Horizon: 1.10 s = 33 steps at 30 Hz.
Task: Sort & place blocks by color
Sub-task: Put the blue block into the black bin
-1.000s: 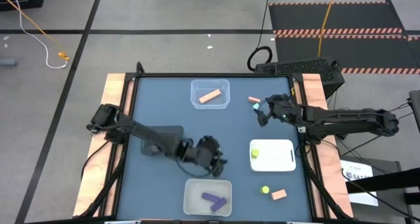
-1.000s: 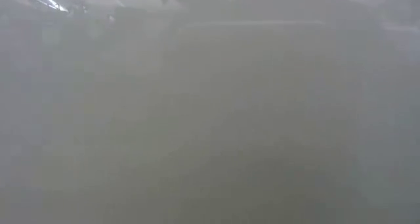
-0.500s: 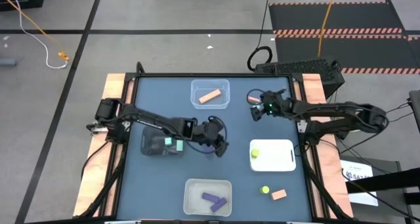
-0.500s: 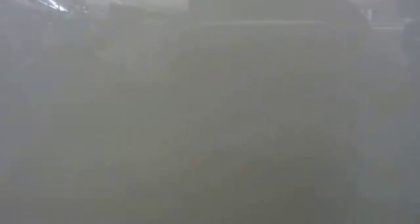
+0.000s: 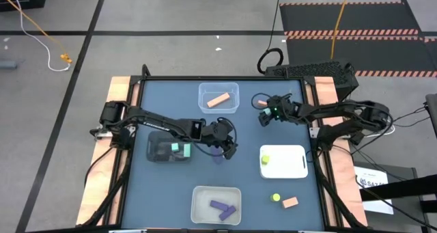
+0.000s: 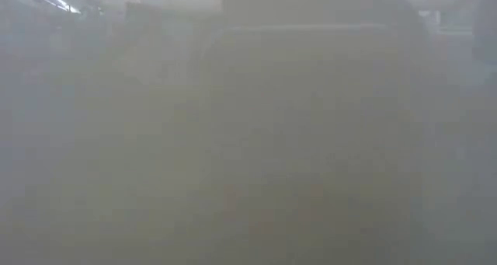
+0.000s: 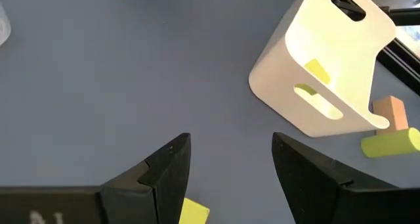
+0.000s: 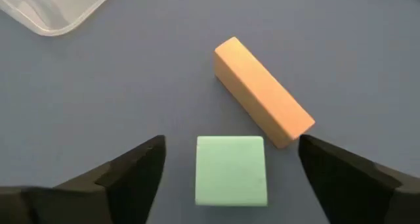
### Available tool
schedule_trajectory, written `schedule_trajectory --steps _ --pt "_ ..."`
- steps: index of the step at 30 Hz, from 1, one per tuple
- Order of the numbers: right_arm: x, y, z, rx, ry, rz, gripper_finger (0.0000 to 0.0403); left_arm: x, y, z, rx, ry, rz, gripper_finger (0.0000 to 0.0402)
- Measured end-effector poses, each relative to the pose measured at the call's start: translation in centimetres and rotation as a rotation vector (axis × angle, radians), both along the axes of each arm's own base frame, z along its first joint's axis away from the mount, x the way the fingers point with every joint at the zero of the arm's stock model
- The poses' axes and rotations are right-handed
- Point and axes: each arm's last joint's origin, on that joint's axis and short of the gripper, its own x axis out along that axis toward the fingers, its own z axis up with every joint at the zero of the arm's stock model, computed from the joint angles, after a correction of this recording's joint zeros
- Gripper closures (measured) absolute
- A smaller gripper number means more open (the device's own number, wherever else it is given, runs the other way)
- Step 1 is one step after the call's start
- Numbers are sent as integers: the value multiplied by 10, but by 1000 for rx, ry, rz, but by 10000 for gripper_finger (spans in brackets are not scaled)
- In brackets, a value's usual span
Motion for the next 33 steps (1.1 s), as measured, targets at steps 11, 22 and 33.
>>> schedule_trajectory --steps 11,22,33 --pt "1 -1 -6 19 8 -16 289 1 0 2 56 -19 -41 188" --pt "2 7 39 8 -292 132 289 2 5 3 169 -35 85 188" --pt "1 30 123 -169 -941 557 289 12 -1 22 479 -190 13 188"
